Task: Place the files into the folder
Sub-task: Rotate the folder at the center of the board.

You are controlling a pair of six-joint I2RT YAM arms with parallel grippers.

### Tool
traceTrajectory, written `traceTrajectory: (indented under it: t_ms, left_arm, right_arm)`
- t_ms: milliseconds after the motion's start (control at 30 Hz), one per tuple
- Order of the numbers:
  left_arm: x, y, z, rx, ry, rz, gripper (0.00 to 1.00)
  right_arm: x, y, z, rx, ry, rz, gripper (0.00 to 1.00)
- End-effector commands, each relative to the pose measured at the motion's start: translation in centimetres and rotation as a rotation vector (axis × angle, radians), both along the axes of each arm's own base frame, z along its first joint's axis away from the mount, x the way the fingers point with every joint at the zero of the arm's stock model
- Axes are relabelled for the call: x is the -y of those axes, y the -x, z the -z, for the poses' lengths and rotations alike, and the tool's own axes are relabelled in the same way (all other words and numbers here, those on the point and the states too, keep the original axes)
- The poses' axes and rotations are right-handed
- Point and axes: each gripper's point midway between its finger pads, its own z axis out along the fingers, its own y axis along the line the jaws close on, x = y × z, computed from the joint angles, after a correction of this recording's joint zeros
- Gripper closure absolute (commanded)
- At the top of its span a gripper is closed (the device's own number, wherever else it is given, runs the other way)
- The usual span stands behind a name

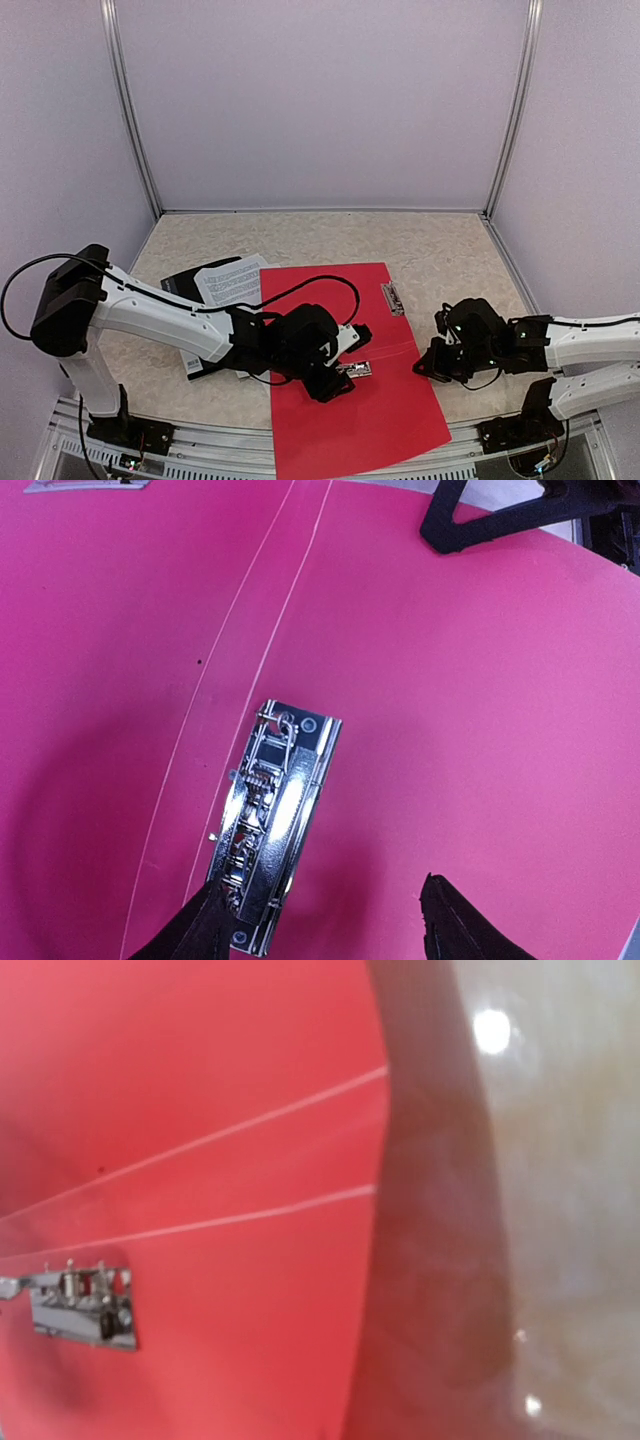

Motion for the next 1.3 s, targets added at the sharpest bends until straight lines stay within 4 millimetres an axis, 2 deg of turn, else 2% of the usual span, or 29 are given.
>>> traceTrajectory:
  t_ms: [0, 300, 433, 600, 700, 867, 967, 1133, 1267]
  left_arm:
    - [-0.1, -1.0, -2.6, 0.032, 0.037, -0.043, 0.38]
    - [-1.0, -3.0, -6.7, 0.069, 0.105, -0.108, 0.38]
    - [-1.5, -3.9, -8.6, 0.087, 0.135, -0.135, 0.38]
    - [-2.0, -4.5, -10.9, 0.119, 0.170, -0.157, 0.37]
    - [-2.6, -5.2, -12.3, 0.125, 0.197, -0.178, 0.32]
    - [-4.7, -7.3, -14.2, 0.122, 0.219, -0.250, 0.28]
    - [-6.1, -9.0, -15.3, 0.112, 0.232, -0.305, 0.28]
    - [-8.5, -11.7, -16.0, 0.106, 0.244, -0.409, 0.28]
    - [-10.5, -13.7, -16.0, 0.063, 0.259, -0.496, 0.26]
  right_arm:
    - [1.9, -1.9, -1.2, 0.075, 0.156, 0.001, 1.00]
    - [5.9, -6.9, -6.3, 0.199, 0.276, -0.003, 1.00]
    - [6.5, -8.1, -7.4, 0.205, 0.379, -0.105, 1.00]
    - [6.0, -8.5, -8.0, 0.179, 0.434, -0.294, 1.00]
    - [5.2, -8.5, -8.3, 0.189, 0.416, -0.404, 1.00]
    - [4.1, -8.9, -8.6, 0.218, 0.403, -0.565, 1.00]
    - [3.4, -10.5, -9.0, 0.242, 0.425, -0.603, 1.00]
    - [2.6, -12.7, -6.7, 0.193, 0.466, -0.714, 1.00]
    - [1.6, -14.7, -7.1, 0.238, 0.449, -0.820, 1.00]
